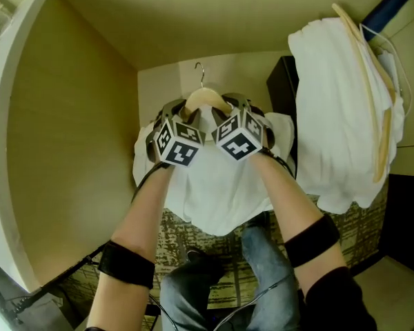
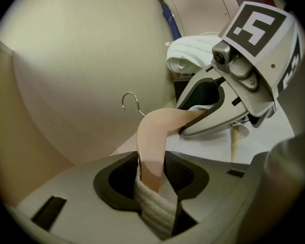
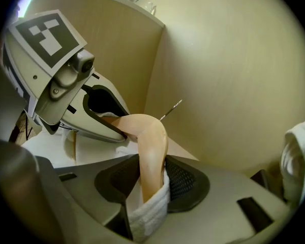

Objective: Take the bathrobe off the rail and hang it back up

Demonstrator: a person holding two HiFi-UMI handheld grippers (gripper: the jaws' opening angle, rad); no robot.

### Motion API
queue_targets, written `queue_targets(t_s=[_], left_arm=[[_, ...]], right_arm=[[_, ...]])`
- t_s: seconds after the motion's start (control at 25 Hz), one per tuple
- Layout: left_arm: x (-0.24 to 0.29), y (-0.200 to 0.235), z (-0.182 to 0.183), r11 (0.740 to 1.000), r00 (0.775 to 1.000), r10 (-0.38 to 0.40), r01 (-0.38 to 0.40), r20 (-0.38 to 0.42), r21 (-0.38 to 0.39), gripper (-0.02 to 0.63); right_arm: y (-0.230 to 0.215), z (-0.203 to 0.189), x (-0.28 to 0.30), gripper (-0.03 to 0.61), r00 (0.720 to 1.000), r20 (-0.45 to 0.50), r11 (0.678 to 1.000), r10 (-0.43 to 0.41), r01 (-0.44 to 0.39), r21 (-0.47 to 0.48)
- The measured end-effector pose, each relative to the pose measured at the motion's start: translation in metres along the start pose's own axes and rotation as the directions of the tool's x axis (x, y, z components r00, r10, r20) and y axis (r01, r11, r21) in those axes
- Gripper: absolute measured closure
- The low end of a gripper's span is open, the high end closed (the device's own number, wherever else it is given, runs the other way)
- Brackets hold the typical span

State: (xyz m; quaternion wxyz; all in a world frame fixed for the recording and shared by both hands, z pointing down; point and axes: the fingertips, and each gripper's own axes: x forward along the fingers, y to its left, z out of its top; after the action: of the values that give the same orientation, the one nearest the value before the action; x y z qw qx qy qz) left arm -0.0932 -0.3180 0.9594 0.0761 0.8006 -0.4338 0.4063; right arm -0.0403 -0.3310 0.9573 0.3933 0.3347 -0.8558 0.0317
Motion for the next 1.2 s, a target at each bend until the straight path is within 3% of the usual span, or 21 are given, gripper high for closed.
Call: queue_targets(t_s=[0.32,0.64,0.8,0.92,1.2], left_arm=[[0.047,-0.007,-0.029,0.996,0.995,-0.058,0.063,-0.081,0.060,0.466],[0.056,-0.008,-0.035,0.996,0.995,-0.040,0.047,-0.090,0.081,0.457],[0.044,-0.003,-0.028,0.998,0.996,-0.017,0.022,-0.084,0.062,0.380],[0.025,-0.003,-0.025,0.998,0.996,-0.008,0.013,-0.088,0.054,0.380],[-0.044,0.006,0.003,0.999,0.997,0.013,-0.015,-0.072,-0.029,0.380]], right_arm=[[0.001,-0.034,0.047,0.394,0.993,-0.098,0.997,0.069,-0.066,0.029],[0.004,-0.046,0.057,0.383,0.988,-0.138,0.998,0.064,-0.061,0.027],[0.001,-0.045,0.050,0.370,0.989,-0.148,1.000,0.010,-0.012,-0.014],[-0.004,-0.044,0.033,0.371,0.986,-0.164,1.000,-0.007,0.006,-0.005],[-0.017,-0.017,-0.036,0.381,0.991,-0.132,0.992,-0.038,0.054,0.116]])
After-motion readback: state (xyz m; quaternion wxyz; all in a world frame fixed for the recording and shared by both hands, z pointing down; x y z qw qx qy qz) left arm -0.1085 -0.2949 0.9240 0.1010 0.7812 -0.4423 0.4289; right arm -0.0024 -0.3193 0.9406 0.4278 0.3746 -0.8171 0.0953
